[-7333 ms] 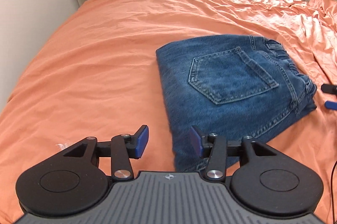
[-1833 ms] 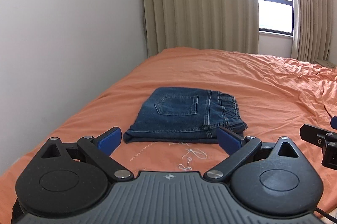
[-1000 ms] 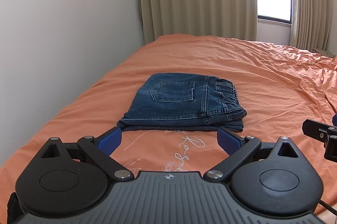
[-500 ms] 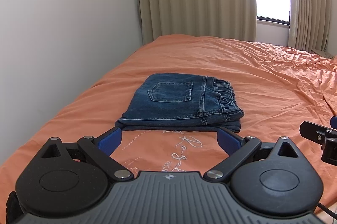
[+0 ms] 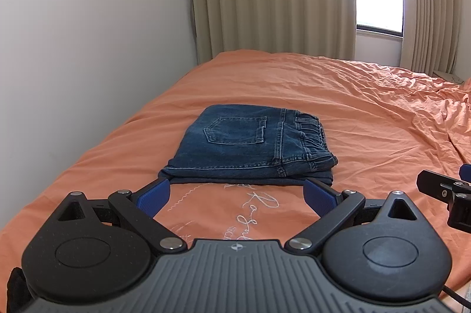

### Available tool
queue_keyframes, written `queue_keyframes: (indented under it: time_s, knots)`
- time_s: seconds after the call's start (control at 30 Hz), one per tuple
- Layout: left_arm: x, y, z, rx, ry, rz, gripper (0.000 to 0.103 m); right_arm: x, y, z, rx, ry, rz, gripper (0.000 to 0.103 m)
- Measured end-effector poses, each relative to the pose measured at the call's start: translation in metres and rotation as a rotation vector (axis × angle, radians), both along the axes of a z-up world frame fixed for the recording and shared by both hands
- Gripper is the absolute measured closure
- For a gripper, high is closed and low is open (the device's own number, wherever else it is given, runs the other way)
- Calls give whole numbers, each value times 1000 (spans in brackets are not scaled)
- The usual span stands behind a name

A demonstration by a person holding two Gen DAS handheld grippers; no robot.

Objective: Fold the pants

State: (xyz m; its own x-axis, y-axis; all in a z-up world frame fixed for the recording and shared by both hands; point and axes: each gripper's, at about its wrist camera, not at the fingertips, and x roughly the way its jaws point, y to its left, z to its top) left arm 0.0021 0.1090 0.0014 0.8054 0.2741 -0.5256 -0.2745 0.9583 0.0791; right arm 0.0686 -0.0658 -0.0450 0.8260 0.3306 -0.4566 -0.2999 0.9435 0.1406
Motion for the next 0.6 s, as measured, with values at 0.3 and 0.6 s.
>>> queue_keyframes:
  time_s: [0.3, 0.6]
  knots:
    - [0, -1, -1, -3, -1, -3, 0, -1, -2, 0, 5, 3, -7, 22]
    - [-1, -3, 0, -6, -8, -9, 0, -1, -4, 0, 10, 7, -20, 22]
